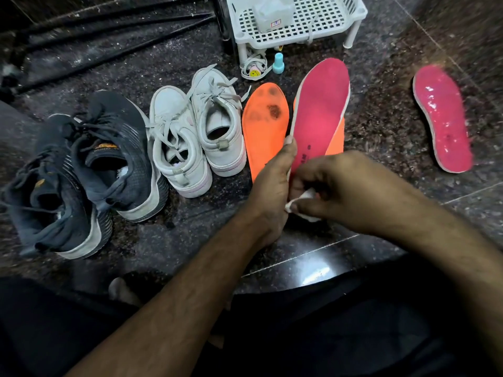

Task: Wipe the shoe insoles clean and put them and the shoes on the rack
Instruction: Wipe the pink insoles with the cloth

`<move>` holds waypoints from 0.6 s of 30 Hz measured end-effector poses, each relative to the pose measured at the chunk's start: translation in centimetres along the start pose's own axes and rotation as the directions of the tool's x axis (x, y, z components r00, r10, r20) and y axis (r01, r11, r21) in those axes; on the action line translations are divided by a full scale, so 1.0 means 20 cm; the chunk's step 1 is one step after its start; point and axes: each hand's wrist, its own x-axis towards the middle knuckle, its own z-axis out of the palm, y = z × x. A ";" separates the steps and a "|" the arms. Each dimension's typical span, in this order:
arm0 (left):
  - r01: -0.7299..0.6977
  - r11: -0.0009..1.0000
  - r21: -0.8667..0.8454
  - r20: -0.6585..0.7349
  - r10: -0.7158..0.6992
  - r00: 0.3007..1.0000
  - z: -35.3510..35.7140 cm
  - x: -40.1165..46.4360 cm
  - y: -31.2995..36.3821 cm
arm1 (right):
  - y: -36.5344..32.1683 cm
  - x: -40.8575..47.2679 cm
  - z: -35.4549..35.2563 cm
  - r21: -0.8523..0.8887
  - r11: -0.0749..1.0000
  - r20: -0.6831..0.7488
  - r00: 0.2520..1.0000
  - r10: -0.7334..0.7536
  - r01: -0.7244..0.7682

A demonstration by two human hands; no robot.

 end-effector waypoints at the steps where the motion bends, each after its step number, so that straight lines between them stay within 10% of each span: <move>1: -0.001 1.000 0.006 -0.005 0.001 1.000 0.01 0.00 0.00 | 0.02 0.01 -0.02 0.029 0.999 -0.052 0.999 0.015 -0.013; 5: 0.042 0.999 0.028 0.080 -0.044 0.996 0.03 -0.02 -0.02 | 0.09 0.02 -0.10 0.069 0.996 -0.241 0.968 0.075 -0.060; 10: 0.078 0.996 -0.049 0.020 -0.077 0.997 0.05 -0.03 -0.02 | 0.05 0.01 -0.07 0.168 0.986 -0.091 0.996 -0.007 0.022; 18: 0.069 0.992 -0.110 -0.148 -0.085 0.985 -0.02 0.01 -0.02 | -0.01 0.02 0.06 -0.168 0.952 0.018 0.967 -0.256 0.255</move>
